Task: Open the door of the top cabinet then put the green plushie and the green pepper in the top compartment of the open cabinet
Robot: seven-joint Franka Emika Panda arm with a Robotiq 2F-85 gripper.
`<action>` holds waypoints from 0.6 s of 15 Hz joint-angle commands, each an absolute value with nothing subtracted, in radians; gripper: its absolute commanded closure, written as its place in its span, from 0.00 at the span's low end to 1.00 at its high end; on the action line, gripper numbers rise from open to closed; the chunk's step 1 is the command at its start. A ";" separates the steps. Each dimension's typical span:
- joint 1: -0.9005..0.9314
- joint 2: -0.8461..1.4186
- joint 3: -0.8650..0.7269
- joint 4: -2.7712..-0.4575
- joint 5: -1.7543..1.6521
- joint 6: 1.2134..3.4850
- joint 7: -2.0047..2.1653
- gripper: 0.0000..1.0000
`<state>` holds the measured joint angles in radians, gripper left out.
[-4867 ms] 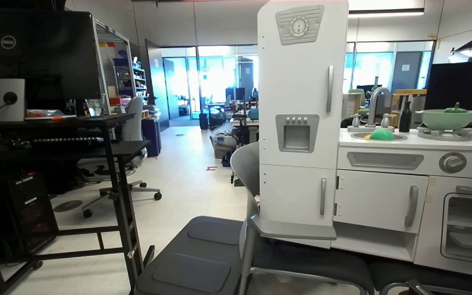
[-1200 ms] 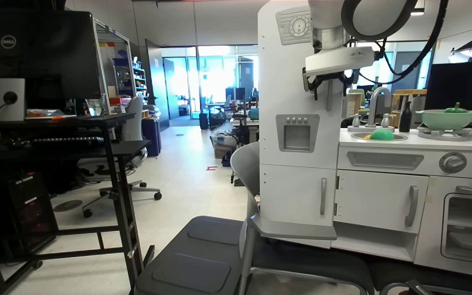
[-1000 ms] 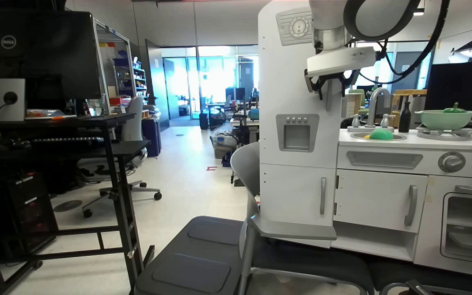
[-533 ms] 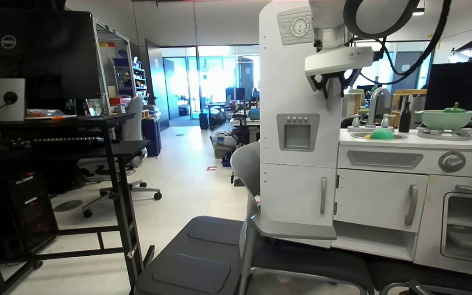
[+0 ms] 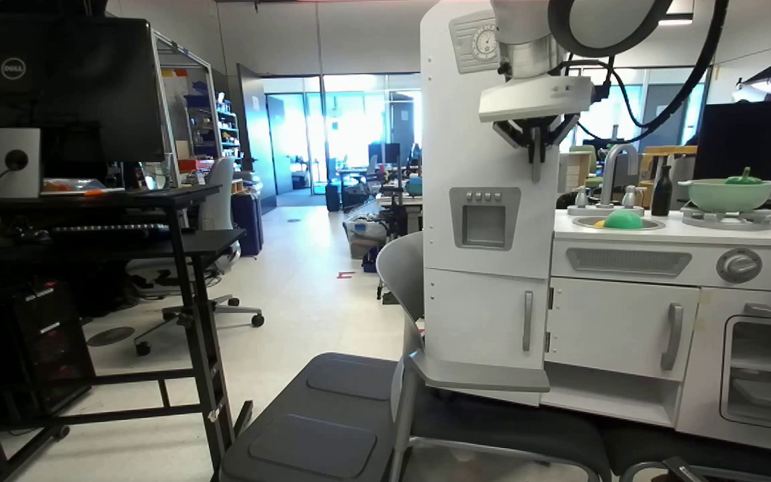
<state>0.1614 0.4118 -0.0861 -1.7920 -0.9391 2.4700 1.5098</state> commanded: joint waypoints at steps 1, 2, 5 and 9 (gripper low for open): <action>0.186 0.393 -0.057 -1.829 -0.909 2.405 1.568 0.96; 0.189 0.390 -0.050 -1.838 -0.909 2.396 1.588 0.96; 0.218 0.394 -0.014 -1.831 -0.900 2.323 1.664 0.96; 0.247 0.415 0.034 -1.800 -0.889 2.228 1.743 0.96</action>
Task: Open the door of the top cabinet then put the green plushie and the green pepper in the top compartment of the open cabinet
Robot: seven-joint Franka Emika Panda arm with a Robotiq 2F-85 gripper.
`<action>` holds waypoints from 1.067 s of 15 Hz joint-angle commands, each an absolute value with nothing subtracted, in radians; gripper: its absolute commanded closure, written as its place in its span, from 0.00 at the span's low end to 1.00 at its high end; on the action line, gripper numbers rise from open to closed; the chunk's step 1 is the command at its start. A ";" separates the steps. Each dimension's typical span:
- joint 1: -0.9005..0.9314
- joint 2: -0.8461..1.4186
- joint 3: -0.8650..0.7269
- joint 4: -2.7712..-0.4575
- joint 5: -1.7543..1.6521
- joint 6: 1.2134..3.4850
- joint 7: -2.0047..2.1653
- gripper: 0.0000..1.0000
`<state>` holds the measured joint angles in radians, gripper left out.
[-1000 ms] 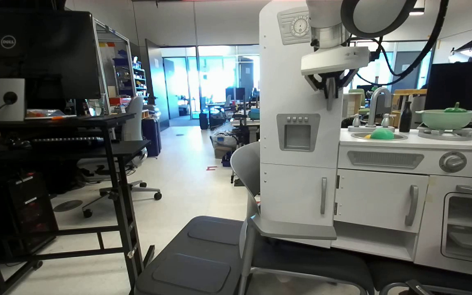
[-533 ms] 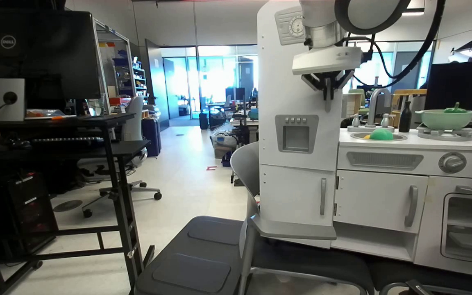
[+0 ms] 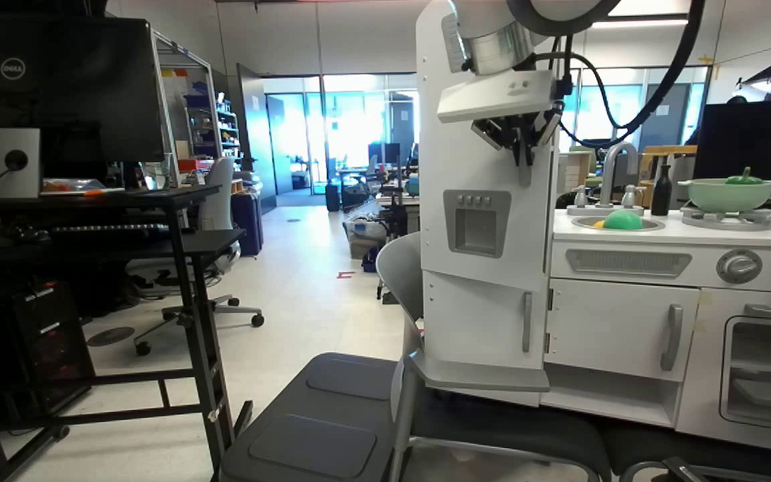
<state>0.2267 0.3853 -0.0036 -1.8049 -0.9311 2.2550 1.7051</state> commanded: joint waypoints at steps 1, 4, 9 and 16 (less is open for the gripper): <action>0.251 0.418 0.051 -1.785 -0.874 2.213 1.747 0.96; 0.262 0.425 0.085 -1.775 -0.836 2.190 1.733 0.53; 0.311 0.450 0.118 -1.773 -0.775 2.181 1.713 0.16; 0.289 0.352 0.198 -1.824 -0.632 2.170 1.330 0.00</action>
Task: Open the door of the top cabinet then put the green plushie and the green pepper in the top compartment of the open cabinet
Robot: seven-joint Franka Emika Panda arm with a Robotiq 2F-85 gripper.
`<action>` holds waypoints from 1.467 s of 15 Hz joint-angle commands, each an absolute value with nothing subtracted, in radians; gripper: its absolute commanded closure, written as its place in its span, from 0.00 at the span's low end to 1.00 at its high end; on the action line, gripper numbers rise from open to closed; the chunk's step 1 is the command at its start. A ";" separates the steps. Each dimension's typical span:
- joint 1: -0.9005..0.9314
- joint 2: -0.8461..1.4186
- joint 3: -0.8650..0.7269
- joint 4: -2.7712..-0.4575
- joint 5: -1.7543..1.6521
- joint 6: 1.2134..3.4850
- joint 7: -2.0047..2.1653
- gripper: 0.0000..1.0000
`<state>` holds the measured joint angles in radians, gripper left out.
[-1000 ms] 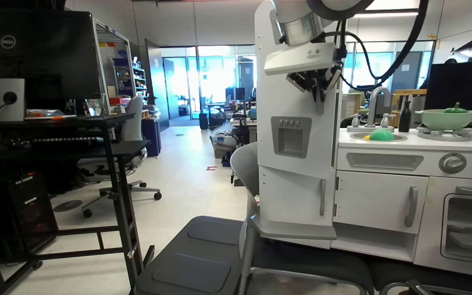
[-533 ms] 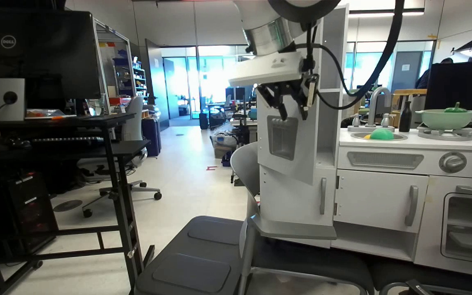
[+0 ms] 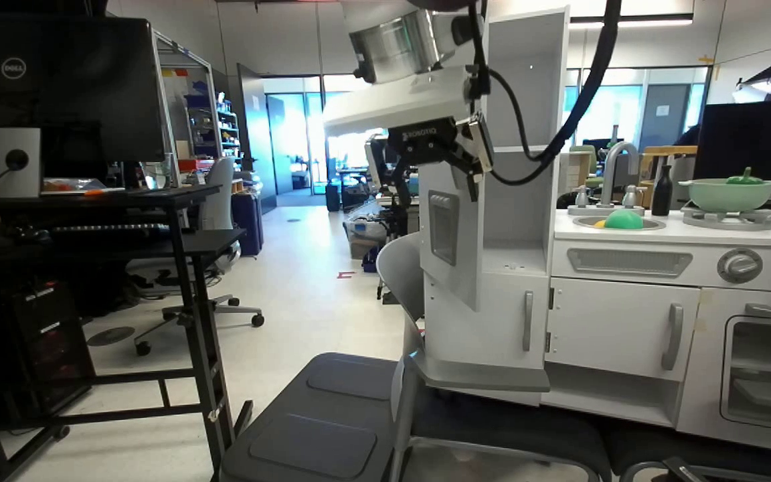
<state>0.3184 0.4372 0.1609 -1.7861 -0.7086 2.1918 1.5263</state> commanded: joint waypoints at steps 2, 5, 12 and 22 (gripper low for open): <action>0.209 0.283 0.287 -1.853 -0.602 2.114 1.199 0.00; 0.069 0.174 0.401 -1.921 -0.536 2.046 0.990 0.00; 0.015 -0.087 0.154 -2.097 -0.401 2.047 0.568 0.00; -0.163 0.229 -0.132 -1.971 -0.322 2.434 0.136 0.00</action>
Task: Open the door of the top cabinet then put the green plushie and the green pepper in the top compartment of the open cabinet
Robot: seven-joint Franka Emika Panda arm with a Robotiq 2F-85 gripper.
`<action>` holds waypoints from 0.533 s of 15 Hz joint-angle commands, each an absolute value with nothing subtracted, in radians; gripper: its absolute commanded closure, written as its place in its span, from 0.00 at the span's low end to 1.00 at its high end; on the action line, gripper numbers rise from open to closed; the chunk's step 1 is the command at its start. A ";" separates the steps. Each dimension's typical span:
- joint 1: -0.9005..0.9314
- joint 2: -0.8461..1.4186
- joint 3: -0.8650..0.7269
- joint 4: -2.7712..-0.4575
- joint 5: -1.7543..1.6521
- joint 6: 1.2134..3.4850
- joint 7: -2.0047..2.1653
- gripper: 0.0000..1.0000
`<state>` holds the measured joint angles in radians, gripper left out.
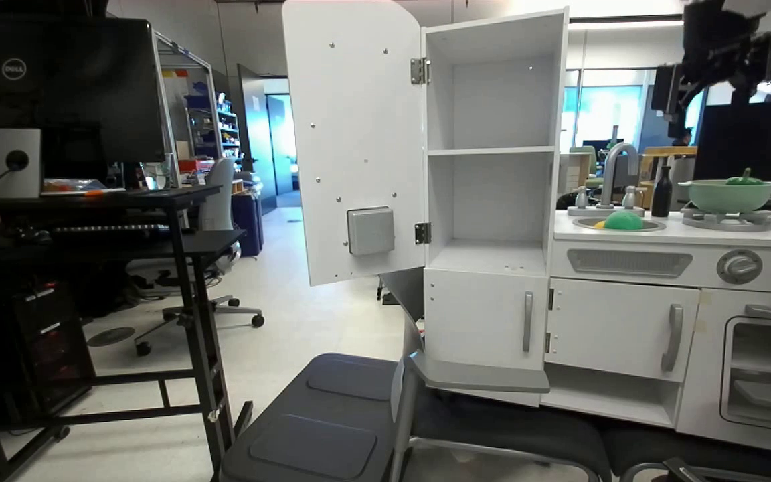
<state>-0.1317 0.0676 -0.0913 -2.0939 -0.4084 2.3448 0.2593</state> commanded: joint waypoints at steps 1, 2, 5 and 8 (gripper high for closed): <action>-0.175 0.280 -0.139 -1.915 -0.275 2.437 0.089 0.00; -0.190 0.336 -0.140 -1.855 -0.224 2.438 0.037 0.00; -0.250 0.493 -0.112 -1.683 -0.081 2.418 -0.124 0.00; -0.309 0.638 -0.059 -1.516 0.031 2.387 -0.261 0.00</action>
